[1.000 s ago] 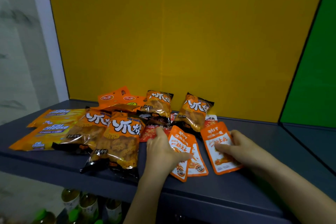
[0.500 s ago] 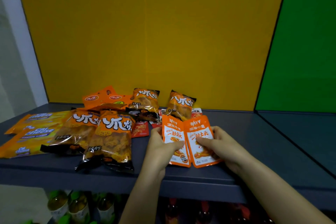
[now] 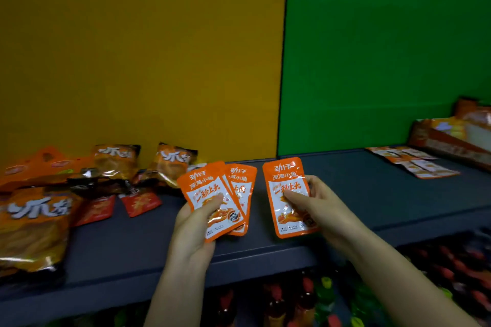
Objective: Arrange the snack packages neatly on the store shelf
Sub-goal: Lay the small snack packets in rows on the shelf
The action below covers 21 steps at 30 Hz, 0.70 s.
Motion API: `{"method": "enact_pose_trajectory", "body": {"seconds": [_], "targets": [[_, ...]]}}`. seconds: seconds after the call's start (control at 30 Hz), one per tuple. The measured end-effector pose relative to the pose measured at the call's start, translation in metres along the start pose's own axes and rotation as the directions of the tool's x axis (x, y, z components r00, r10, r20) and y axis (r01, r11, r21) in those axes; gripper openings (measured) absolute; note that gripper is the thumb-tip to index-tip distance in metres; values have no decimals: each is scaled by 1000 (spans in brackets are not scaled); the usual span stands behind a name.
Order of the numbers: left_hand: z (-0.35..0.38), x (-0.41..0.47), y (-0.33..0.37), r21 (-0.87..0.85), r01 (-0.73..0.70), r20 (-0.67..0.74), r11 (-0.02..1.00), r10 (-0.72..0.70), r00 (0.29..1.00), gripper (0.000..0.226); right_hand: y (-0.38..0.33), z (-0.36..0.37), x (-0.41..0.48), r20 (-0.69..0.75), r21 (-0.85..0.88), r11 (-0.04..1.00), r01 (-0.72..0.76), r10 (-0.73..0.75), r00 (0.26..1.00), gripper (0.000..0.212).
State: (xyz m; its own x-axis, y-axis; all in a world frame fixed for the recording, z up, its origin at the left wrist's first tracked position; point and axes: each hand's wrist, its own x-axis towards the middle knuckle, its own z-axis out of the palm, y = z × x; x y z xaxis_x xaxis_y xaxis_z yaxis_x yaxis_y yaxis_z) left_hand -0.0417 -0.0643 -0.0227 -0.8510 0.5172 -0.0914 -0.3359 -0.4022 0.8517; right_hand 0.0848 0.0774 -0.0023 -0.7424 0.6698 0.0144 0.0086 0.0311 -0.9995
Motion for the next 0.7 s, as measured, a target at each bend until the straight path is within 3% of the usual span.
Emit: {"method": "enact_pose_trajectory", "body": {"seconds": [0.4,0.7], "targets": [[200,-48,-130,-116,152,122,982,-138,983,10,14,-264,-41,-243,-58,998,-37,22,970,27],[287,-58,-173,-82,118,101,990,-110,989,10,18,-376,-24,-300,-99,994,-56,24,954,31]]}}
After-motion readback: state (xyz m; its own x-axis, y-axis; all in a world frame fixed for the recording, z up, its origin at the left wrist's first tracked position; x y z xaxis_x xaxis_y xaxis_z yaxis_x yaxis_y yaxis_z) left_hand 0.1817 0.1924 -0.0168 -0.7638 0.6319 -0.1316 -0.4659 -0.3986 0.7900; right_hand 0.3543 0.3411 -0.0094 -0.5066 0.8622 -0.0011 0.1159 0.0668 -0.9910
